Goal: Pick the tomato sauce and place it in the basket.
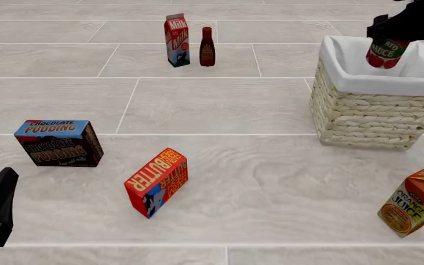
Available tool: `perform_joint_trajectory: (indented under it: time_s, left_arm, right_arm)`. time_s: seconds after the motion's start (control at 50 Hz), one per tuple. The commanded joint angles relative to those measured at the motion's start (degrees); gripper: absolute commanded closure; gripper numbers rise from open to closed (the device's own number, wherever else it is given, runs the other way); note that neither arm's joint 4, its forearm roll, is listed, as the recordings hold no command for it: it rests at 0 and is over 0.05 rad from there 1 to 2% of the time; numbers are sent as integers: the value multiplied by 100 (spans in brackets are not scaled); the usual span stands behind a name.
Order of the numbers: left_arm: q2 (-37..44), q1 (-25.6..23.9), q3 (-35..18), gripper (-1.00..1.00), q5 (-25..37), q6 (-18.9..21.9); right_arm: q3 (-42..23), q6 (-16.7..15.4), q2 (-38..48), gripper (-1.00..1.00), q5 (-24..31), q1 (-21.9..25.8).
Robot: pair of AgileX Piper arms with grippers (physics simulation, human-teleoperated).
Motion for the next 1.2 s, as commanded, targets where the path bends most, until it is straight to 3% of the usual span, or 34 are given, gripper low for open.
perform_joint_trajectory:
  time_s: [0.02, 1.2]
  left_arm:
    - [0, 0, 0, -100, 0, 0]
    - [0, 0, 0, -100, 0, 0]
  right_arm:
    - [-111, 116, 93, 100, 2, -27]
    - [-405, 26, 722, 100, -79, -97]
